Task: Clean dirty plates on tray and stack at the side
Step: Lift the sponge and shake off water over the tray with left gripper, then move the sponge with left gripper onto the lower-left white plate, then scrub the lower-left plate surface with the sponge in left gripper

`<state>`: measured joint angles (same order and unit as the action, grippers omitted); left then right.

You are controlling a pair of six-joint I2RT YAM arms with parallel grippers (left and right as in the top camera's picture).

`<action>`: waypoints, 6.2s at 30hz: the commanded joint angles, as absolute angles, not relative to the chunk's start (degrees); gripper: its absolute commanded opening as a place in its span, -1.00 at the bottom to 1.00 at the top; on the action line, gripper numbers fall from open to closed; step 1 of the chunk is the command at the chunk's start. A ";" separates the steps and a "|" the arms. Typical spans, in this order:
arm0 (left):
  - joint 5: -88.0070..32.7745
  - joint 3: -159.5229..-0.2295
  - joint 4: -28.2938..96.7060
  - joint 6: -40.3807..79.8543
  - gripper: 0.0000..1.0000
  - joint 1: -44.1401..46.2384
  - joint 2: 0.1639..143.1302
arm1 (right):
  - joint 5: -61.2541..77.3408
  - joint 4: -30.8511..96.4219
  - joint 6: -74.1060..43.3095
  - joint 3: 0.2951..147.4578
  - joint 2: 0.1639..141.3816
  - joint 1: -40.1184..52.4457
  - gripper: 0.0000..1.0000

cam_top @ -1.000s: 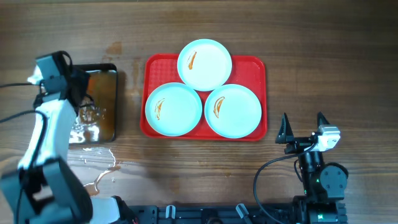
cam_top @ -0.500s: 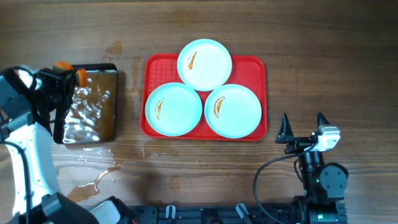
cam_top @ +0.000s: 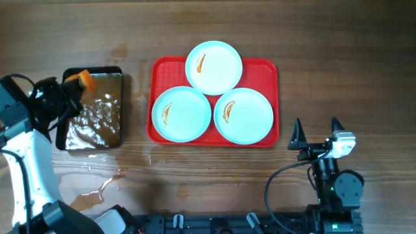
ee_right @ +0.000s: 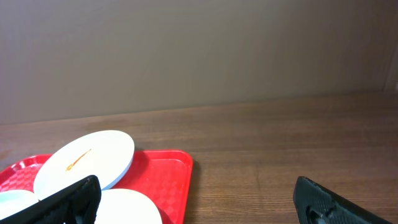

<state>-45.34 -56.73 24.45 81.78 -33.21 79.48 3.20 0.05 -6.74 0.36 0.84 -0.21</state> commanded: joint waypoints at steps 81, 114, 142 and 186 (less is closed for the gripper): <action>-40.29 -54.98 19.14 83.15 -0.92 -34.20 86.98 | 3.66 -0.08 -6.09 0.30 0.43 -0.51 0.99; -15.73 -58.83 21.82 57.52 -0.92 -10.39 57.78 | 3.66 -0.08 -6.09 0.30 0.43 -0.51 1.00; 6.94 -58.85 26.79 42.15 0.36 28.75 94.50 | 3.66 -0.08 -6.09 0.30 0.43 -0.51 0.99; 13.96 -58.72 29.58 57.95 -0.31 29.08 102.83 | 3.66 -0.08 -6.09 0.30 0.49 -0.51 1.00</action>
